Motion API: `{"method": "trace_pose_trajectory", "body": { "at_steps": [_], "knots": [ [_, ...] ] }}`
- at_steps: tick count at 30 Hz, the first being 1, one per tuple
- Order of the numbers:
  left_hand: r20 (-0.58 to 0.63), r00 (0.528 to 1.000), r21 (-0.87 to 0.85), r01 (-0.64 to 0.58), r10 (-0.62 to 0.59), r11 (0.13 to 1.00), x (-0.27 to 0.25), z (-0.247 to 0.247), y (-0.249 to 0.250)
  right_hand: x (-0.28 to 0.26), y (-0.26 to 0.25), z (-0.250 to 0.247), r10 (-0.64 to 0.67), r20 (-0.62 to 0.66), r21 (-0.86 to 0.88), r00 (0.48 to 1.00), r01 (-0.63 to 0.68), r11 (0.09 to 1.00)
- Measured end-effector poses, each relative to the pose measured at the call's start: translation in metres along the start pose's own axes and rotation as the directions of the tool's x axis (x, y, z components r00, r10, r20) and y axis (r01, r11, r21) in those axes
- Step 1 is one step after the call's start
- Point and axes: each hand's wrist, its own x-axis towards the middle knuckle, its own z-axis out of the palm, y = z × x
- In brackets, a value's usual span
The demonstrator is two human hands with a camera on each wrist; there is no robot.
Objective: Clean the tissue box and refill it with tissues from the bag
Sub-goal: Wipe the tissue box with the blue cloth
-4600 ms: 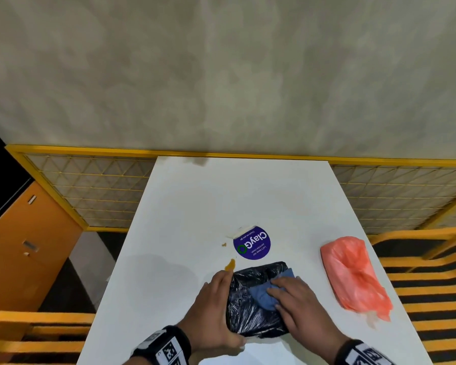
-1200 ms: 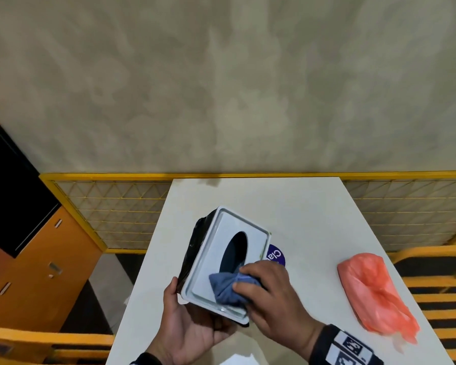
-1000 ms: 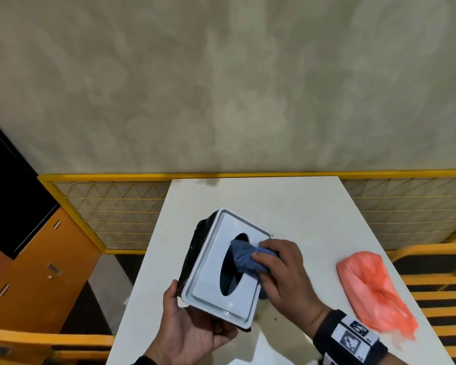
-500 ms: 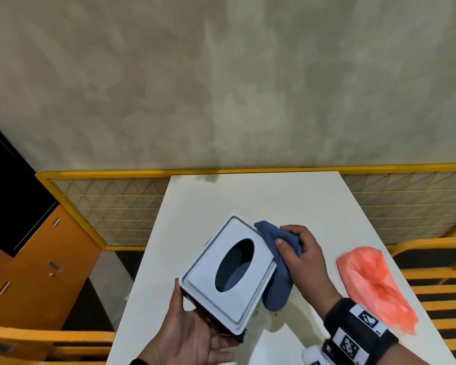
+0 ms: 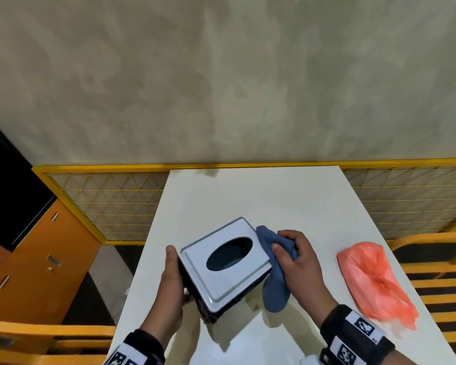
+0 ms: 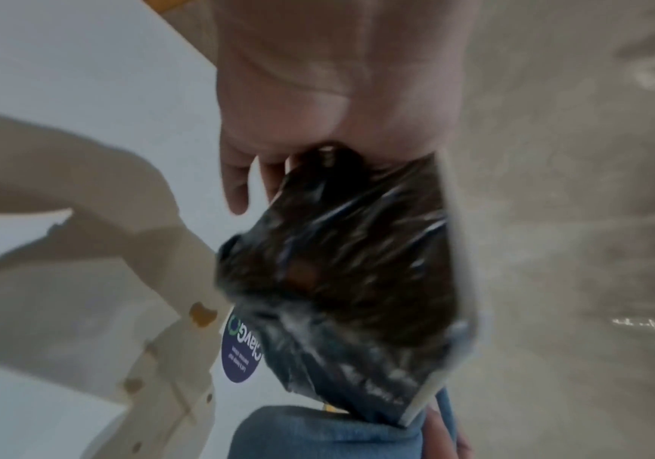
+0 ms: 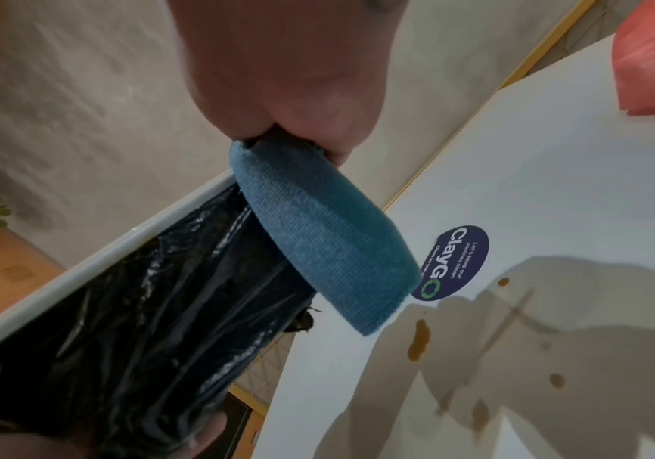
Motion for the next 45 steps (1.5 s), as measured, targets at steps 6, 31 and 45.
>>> {"method": "trace_pose_trajectory", "body": {
  "at_steps": [6,31,45],
  "knots": [
    [0.065,0.981,-0.105,0.189,-0.183,0.976,-0.016,-0.005,-0.002,-0.008,0.008,0.006,-0.004,0.109,-0.070,0.994,0.011,0.998],
    [0.130,0.969,-0.662,0.244,-0.212,0.709,-0.042,-0.080,0.003,-0.005,0.165,0.028,0.204,0.091,-0.920,0.975,0.004,0.391],
    [0.060,0.983,-0.581,0.175,-0.173,0.795,-0.029,-0.078,-0.029,-0.073,0.148,0.141,-0.358,0.663,-0.372,0.658,0.704,0.605]
  ]
}}
